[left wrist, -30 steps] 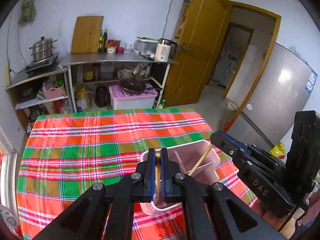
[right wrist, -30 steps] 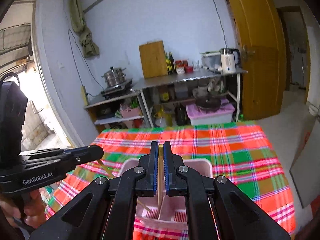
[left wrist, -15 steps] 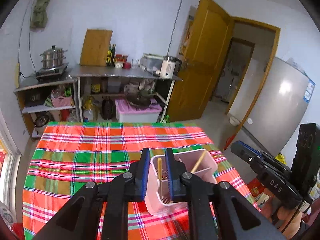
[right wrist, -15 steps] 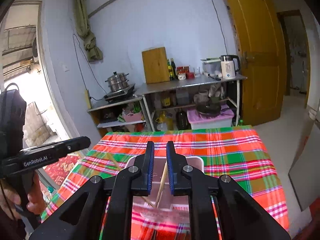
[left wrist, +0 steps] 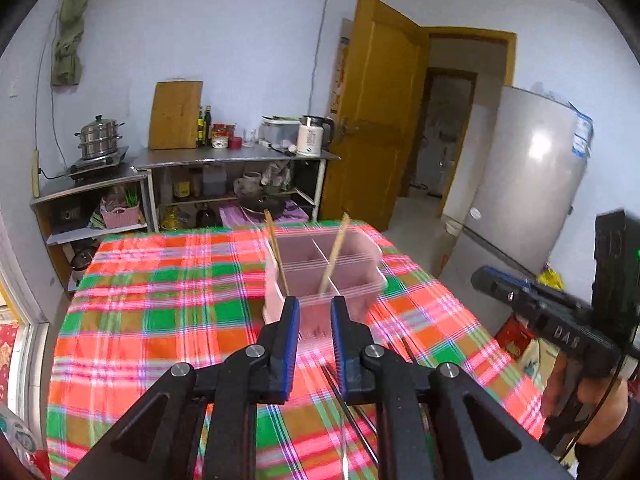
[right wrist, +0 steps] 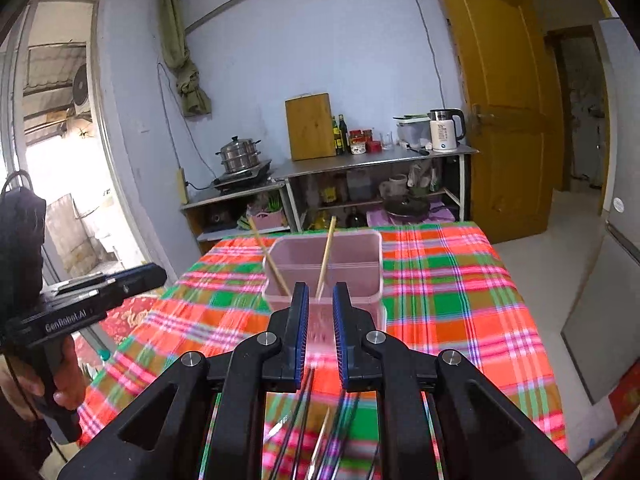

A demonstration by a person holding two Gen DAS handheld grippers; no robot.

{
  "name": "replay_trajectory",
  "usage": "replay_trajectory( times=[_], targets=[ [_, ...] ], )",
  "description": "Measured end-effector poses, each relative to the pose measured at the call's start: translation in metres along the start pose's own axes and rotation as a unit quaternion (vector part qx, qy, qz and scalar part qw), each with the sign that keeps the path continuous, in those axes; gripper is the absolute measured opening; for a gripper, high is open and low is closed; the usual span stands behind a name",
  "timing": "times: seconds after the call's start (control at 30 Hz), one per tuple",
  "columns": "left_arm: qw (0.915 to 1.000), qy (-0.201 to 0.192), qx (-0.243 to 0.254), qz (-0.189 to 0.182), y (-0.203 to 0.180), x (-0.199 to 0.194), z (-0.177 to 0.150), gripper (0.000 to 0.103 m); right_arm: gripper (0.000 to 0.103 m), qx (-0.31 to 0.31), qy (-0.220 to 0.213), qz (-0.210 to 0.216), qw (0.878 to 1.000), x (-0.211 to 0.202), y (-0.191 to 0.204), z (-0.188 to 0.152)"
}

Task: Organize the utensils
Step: 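Move both tools back down to the remaining chopsticks on the cloth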

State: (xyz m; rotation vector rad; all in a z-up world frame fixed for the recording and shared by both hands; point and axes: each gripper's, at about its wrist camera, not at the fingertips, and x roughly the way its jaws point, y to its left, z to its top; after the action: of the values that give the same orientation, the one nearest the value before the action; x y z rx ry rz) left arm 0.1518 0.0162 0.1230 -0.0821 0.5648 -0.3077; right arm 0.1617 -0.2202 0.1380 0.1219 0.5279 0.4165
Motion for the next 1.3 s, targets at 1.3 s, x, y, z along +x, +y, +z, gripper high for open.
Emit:
replay_trajectory(
  times=[1.3],
  targets=[
    [0.9907,0.134,0.008,-0.019,-0.029,0.051,-0.134,0.015,0.012,0.028,0.089,-0.007,0.996,-0.021,-0.005,-0.105]
  ],
)
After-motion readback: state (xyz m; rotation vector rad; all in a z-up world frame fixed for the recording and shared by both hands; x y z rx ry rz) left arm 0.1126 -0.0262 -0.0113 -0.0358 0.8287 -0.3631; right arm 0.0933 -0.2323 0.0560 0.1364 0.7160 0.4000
